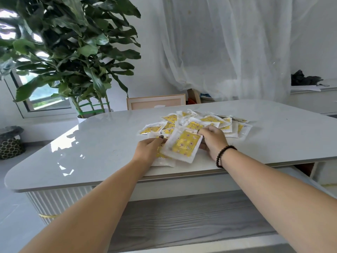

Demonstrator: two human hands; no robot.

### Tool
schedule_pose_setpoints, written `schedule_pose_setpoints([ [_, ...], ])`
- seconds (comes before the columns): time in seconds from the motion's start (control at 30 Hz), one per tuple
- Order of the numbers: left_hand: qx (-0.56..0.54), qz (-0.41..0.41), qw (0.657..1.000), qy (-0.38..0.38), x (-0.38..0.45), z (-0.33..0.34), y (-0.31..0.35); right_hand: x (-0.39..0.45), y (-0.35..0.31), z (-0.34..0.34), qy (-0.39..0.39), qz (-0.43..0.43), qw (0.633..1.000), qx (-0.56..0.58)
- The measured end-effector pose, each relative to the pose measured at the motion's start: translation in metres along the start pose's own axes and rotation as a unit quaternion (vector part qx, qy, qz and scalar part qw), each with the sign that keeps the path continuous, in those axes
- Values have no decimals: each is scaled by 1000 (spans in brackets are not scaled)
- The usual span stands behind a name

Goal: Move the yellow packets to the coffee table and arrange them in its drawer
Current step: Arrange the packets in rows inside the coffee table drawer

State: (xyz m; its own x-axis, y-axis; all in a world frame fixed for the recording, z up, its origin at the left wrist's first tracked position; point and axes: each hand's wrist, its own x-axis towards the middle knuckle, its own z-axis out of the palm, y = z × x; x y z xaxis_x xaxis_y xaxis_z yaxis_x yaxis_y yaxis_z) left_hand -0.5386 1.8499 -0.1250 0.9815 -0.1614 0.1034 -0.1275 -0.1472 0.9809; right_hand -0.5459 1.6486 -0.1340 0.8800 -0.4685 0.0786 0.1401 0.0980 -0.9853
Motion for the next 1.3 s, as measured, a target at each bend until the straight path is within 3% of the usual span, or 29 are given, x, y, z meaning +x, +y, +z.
schedule_pose_setpoints([
  [0.1, 35, 6, 999, -9, 1, 0, -2, -3, 3, 4, -49, -40, 994, -93],
  [0.2, 59, -3, 998, -27, 1, 3, -5, -3, 5, 2, -41, -63, 989, -126],
  [0.3, 70, -21, 997, -8, 1, 4, -4, -4, 4, 5, 27, -109, 981, -158],
  [0.43, 0, -10, 999, 51, 4, 2, -7, 0, 4, 4, 119, -143, 959, -216],
  [0.5, -24, -6, 994, 109, 8, -2, -11, 3, 7, 6, 48, -130, 921, -364],
  [0.57, -60, -13, 985, 160, 12, -7, -14, 2, 12, 13, -54, -108, 835, -537],
  [0.63, -91, -12, 978, 189, 14, -11, -15, -4, 13, 18, -66, -118, 777, -614],
  [0.77, -89, 2, 979, 185, 17, -11, -18, -11, 8, 18, 78, -189, 766, -610],
  [0.83, -78, 3, 983, 167, 17, -9, -17, -11, 6, 16, 107, -192, 771, -597],
  [0.9, -71, 2, 985, 154, 16, -8, -17, -11, 5, 14, 80, -202, 775, -593],
  [1.03, -61, 5, 986, 152, 15, -8, -17, -17, 9, 15, -94, -198, 742, -633],
  [1.17, -61, 4, 987, 149, 16, -8, -18, -14, 9, 15, -79, -191, 752, -626],
  [1.3, -43, 7, 988, 147, 17, -8, -19, -11, 11, 16, 0, -238, 729, -641],
])
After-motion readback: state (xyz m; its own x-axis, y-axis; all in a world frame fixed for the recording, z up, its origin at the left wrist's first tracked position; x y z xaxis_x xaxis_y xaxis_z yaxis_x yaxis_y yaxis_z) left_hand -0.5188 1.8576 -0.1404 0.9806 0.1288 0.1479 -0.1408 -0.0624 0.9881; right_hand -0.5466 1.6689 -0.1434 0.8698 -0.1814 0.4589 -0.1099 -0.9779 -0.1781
